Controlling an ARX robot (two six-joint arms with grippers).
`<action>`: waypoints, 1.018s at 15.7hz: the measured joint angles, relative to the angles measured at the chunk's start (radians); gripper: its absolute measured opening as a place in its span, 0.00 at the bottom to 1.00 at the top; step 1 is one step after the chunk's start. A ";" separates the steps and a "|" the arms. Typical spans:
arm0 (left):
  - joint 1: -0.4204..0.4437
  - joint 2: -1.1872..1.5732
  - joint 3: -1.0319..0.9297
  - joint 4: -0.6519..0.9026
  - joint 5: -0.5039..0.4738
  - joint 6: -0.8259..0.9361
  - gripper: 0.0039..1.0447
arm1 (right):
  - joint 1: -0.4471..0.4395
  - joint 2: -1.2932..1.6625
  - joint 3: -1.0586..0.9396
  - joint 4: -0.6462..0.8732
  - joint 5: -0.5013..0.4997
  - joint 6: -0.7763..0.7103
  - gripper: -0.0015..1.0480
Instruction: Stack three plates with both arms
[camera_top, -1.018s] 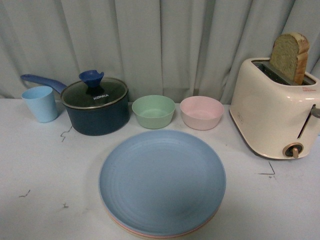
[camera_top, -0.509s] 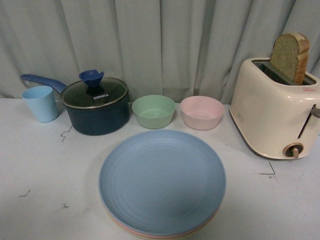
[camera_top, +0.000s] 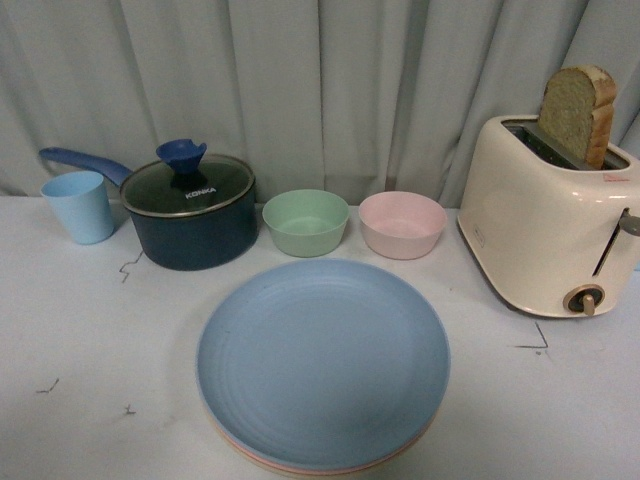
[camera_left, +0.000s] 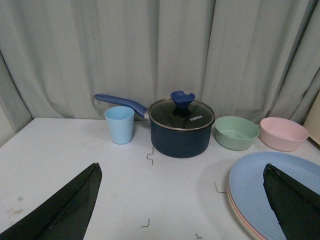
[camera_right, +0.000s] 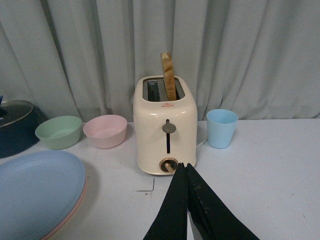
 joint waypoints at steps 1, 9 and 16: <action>0.000 0.000 0.000 0.000 0.000 0.000 0.94 | 0.000 0.000 0.000 0.010 0.000 0.000 0.02; 0.000 0.000 0.000 0.000 0.001 0.000 0.94 | 0.000 0.000 0.000 0.008 0.000 0.000 0.58; 0.000 0.000 0.000 0.000 0.001 0.000 0.94 | 0.000 0.000 0.000 0.008 0.000 0.000 0.94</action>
